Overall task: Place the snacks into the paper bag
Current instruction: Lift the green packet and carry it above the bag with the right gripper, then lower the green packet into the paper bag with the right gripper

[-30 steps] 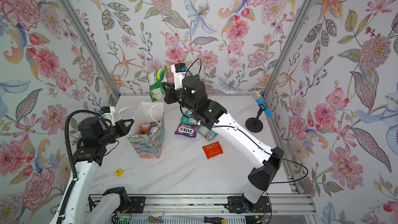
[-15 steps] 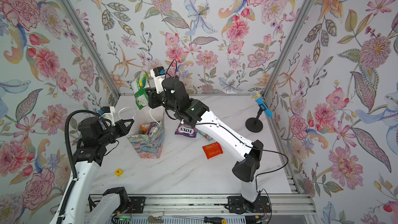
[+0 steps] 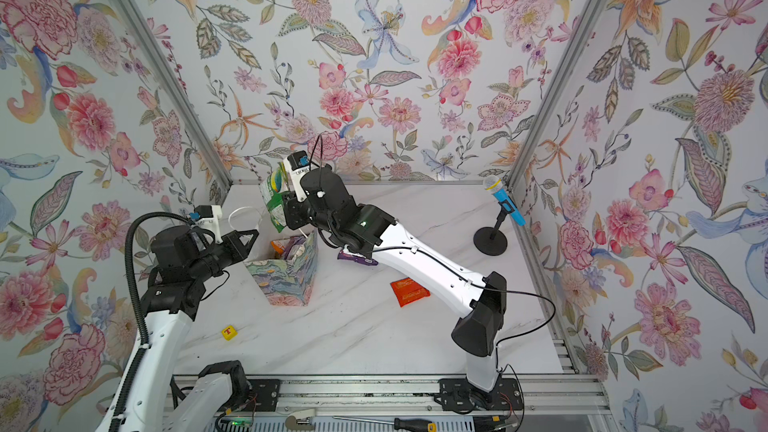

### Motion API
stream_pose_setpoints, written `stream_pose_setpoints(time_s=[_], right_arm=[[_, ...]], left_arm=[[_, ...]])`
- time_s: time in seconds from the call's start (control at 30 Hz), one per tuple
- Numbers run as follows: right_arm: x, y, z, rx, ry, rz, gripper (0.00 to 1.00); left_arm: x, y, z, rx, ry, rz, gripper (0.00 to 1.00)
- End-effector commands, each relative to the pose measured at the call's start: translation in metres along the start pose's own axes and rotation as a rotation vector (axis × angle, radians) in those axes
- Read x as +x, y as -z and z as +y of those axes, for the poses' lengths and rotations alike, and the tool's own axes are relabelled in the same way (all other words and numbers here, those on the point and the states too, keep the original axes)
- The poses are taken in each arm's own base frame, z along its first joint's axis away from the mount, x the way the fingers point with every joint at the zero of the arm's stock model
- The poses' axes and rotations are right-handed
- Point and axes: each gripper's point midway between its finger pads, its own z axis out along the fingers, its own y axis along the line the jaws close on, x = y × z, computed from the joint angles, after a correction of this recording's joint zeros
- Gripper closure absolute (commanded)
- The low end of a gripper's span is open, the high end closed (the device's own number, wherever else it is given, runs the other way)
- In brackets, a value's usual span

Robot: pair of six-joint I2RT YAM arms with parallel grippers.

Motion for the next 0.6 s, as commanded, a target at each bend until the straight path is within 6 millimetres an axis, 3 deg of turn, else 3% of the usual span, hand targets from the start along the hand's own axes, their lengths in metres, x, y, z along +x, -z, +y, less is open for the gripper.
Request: stream_pose_setpoints(time_s=[0.0,0.3,0.57], right_arm=[[-0.030,0.030,-0.001,0.018,0.003,-0.095,1.00],[-0.015,0.036,-0.008,0.037,-0.009,-0.068,1.00],[0.003,0.031,0.012,-0.087,0.042,0.037,1.00]], left_arm=[[-0.004,0.002,-0.011,0.045,-0.037,-0.017,0.97],[-0.005,0.002,-0.011,0.046,-0.037,-0.019,0.97],[-0.005,0.003,-0.012,0.044,-0.039,-0.019,0.97]])
